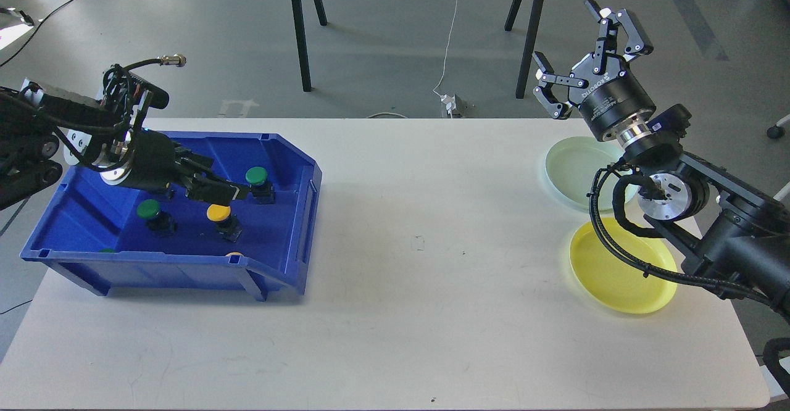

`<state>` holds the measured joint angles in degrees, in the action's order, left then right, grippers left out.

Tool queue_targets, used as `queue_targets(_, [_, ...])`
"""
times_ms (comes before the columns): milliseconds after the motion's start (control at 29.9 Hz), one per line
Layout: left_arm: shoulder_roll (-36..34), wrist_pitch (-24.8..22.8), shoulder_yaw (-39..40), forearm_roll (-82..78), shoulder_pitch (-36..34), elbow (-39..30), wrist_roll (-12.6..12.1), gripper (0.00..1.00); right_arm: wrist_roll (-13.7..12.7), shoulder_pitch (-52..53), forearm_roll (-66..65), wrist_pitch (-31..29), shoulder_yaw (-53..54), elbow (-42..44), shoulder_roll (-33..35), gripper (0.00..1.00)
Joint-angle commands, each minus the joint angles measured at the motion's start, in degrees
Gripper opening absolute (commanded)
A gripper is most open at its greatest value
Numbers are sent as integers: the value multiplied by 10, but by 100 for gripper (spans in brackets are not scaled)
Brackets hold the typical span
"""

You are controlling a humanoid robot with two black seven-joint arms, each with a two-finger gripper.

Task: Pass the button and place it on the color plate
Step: 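Grasp the yellow-topped button in the bin with the left gripper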

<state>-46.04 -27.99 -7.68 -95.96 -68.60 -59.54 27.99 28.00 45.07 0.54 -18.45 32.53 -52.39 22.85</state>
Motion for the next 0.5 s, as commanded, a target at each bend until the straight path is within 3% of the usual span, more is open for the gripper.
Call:
queue_targets(0, [36,0,0,0,28,59,0,100,0,-3,0,0,0,0,1,99])
queue_targets(468, [69,0,0,0,50,108,0,99,0,-10,1,0,1,0,3,99])
